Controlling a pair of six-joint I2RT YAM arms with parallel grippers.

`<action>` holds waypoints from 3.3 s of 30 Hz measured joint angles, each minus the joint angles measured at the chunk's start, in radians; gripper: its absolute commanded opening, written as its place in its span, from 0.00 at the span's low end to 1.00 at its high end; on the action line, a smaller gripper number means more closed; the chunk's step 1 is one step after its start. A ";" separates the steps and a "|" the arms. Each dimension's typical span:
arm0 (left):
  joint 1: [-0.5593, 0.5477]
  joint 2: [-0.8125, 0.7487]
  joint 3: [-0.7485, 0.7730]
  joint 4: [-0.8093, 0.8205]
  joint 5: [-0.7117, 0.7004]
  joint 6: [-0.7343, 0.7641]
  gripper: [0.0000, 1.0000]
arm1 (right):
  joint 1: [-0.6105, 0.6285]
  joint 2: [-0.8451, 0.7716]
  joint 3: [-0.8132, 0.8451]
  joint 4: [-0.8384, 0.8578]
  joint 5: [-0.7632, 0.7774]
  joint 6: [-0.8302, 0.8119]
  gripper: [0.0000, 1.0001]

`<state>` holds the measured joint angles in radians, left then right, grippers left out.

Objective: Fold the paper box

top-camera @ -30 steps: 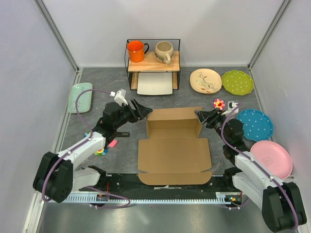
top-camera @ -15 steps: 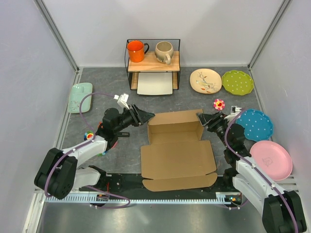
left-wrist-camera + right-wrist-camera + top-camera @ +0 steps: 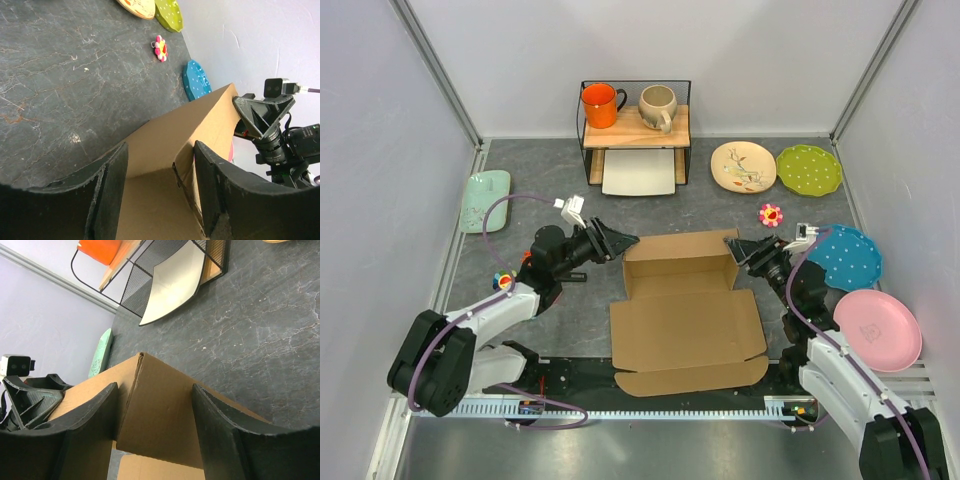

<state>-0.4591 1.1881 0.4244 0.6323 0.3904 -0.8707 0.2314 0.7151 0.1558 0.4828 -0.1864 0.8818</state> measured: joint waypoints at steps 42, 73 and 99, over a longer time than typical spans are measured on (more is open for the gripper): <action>-0.090 -0.087 -0.045 -0.047 -0.093 0.051 0.61 | 0.121 -0.261 -0.004 -0.283 0.017 -0.011 0.98; -0.092 -0.058 0.050 -0.183 -0.093 0.123 0.63 | 0.138 -0.030 0.640 -0.983 -0.192 -0.355 0.90; -0.092 -0.011 0.082 -0.180 -0.092 0.132 0.63 | 0.615 0.289 0.848 -0.812 0.367 -1.050 0.91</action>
<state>-0.5514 1.1767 0.5064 0.4519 0.2989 -0.7383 0.8463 1.0039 1.0042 -0.3290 0.1802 -0.1684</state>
